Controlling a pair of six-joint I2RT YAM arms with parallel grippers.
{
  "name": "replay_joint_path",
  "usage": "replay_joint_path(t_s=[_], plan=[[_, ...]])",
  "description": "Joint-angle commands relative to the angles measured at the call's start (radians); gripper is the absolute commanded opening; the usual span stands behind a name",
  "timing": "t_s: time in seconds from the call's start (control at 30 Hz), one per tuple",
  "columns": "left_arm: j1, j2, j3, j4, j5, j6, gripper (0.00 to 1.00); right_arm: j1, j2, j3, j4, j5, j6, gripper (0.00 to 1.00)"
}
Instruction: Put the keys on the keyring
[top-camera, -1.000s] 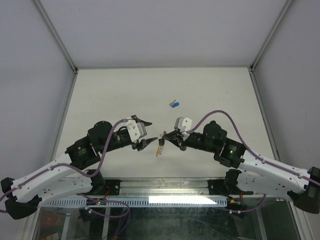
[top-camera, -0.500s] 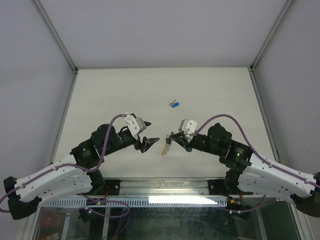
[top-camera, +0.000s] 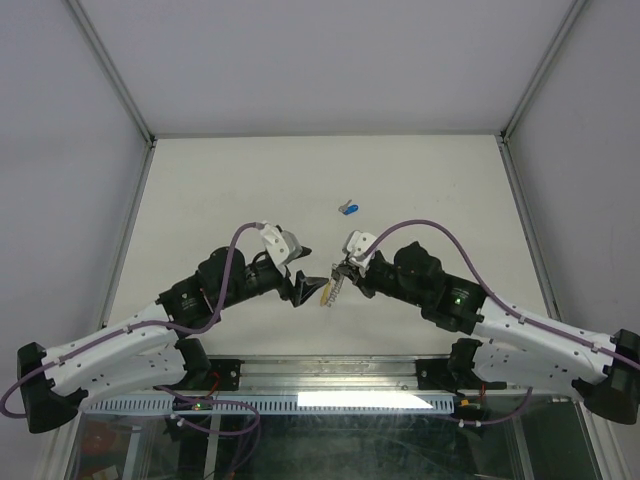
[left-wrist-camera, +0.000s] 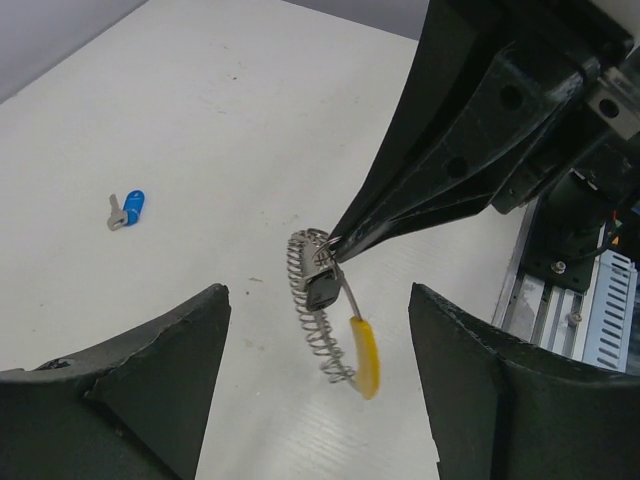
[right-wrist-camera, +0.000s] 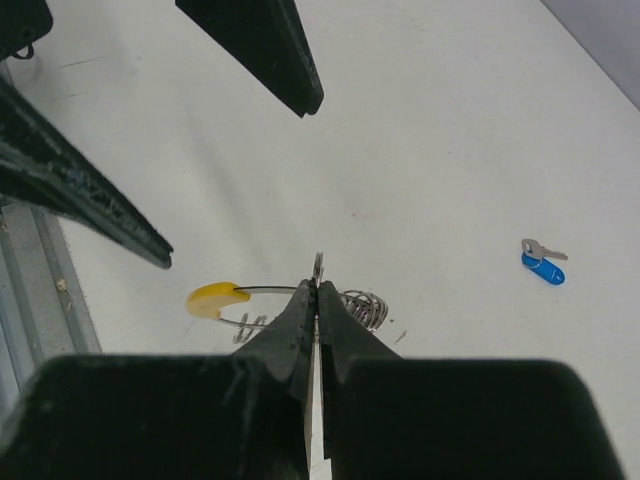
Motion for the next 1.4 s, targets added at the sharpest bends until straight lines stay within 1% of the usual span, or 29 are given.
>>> replay_joint_path(t_s=[0.0,0.27,0.5,0.67,0.77,0.9,1.1,1.23,1.37], plan=[[-0.011,0.033,0.005,0.108,0.024,-0.059,0.71,0.004,0.020,0.065,0.114,0.092,0.053,0.00],[-0.011,0.097,-0.008,0.102,-0.024,-0.005,0.67,0.005,0.031,0.082,0.138,0.118,0.101,0.00],[-0.013,0.173,0.007,0.114,0.003,0.022,0.60,0.004,0.050,0.108,0.127,0.134,0.159,0.00],[-0.016,0.194,0.008,0.106,-0.010,0.051,0.47,0.005,0.050,0.121,0.119,0.120,0.166,0.00],[-0.017,0.196,0.007,0.099,-0.024,0.064,0.37,0.005,0.041,0.123,0.116,0.118,0.169,0.00],[-0.017,0.197,0.008,0.091,-0.027,0.072,0.27,0.005,0.041,0.129,0.104,0.103,0.177,0.00],[-0.017,0.194,0.000,0.106,-0.031,0.106,0.01,0.005,0.049,0.148,0.072,0.065,0.183,0.00],[-0.017,0.183,-0.031,0.148,-0.009,0.104,0.00,0.005,0.061,0.174,0.044,0.027,0.185,0.01],[-0.017,0.163,-0.061,0.193,0.014,0.088,0.00,0.005,0.066,0.188,0.041,-0.009,0.189,0.10]])
